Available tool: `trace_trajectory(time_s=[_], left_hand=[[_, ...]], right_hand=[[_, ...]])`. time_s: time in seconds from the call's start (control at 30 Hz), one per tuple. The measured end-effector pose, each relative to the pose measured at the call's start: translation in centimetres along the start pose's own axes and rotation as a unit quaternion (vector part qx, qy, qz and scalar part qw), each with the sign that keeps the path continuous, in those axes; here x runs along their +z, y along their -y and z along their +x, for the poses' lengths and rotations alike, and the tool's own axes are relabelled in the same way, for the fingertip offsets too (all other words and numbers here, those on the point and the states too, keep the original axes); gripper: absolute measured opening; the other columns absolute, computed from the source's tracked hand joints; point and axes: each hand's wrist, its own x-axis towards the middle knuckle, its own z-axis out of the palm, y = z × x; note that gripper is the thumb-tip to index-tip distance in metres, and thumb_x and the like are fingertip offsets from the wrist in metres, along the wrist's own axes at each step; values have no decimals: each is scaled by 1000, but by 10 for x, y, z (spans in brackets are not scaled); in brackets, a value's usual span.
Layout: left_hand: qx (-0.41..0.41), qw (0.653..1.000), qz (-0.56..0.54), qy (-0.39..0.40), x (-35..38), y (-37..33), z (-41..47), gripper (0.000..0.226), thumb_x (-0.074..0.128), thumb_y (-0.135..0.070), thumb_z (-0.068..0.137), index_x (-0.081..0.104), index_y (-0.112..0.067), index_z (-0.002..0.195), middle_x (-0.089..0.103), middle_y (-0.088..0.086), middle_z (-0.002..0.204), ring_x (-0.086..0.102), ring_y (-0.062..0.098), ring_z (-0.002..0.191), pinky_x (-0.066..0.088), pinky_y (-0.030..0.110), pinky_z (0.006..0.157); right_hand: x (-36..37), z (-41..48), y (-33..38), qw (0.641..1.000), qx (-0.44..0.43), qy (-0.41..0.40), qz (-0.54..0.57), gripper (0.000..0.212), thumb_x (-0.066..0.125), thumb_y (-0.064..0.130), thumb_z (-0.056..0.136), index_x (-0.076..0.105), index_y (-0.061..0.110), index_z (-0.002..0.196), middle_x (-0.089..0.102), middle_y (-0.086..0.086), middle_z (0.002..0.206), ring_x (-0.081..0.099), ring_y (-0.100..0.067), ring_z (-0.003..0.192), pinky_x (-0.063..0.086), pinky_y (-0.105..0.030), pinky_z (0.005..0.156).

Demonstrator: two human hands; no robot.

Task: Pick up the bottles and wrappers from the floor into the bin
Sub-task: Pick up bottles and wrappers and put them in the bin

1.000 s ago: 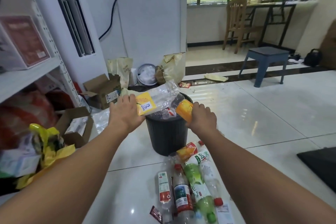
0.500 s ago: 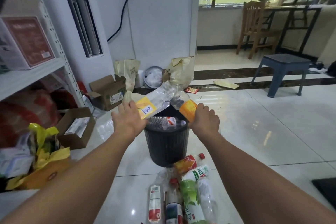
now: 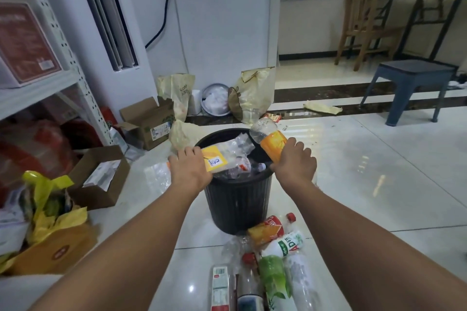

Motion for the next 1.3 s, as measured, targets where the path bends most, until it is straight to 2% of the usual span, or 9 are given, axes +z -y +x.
trace_trajectory(time_s=[0.2,0.33,0.5,0.67,0.73,0.83,1.0,1.1,1.3], left_hand=[[70,997,35,-3,7,-22,31,56,56,-45,80,40,-13,123,46,8,124,44,27,115,33,39,93],[122,991,60,13,15,-38,46,76,56,-65,75,39,-12,127,45,7,124,43,26,115,32,41,97],[158,983,93,23,27,-53,59,83,57,-67,73,37,-10,130,45,7,127,42,25,117,31,40,100],[150,982,93,61,38,-54,63,116,48,-82,67,11,-7,148,32,12,144,32,30,131,23,43,109],[154,983,66,70,42,-55,63,108,38,-82,73,6,-13,150,26,11,149,26,30,135,20,43,111],[155,986,13,66,44,-55,61,83,29,-68,88,8,-17,150,22,9,152,27,28,136,20,41,112],[192,979,-67,22,32,-38,52,51,39,-38,96,30,-21,143,41,0,142,41,21,127,28,35,105],[173,982,-62,-36,23,-13,46,44,39,-28,95,37,-23,138,46,-2,136,41,19,125,28,34,102],[152,983,-101,-32,10,30,37,42,42,-28,95,41,-20,136,49,-1,136,45,20,123,31,35,102]], right_hand=[[3,22,0,999,-12,-31,-15,62,73,37,77,40,14,124,51,-8,124,49,-28,115,41,-37,86],[7,31,-1,999,-18,-38,-22,61,72,37,77,40,14,124,52,-8,123,50,-28,114,42,-36,86],[10,40,-7,999,-29,-34,-29,62,72,38,77,39,14,125,51,-8,124,49,-28,115,41,-37,87],[13,43,-15,998,-35,-34,-36,64,73,40,78,39,14,126,51,-8,125,49,-29,116,41,-37,88],[15,42,-19,998,-34,-36,-40,64,73,41,78,39,14,126,51,-8,124,49,-29,116,42,-37,88],[17,38,-24,998,-33,-35,-37,63,73,40,78,40,15,125,51,-8,124,50,-29,115,42,-37,87],[15,26,-24,998,-42,-28,-29,67,74,41,76,39,16,127,51,-8,124,50,-28,115,42,-37,87],[11,20,-22,998,-53,-25,-33,66,74,40,76,38,16,126,51,-8,125,50,-28,115,42,-36,87],[2,12,-6,994,-97,-25,-40,65,71,42,78,38,15,126,50,-8,124,50,-28,112,42,-35,84]])
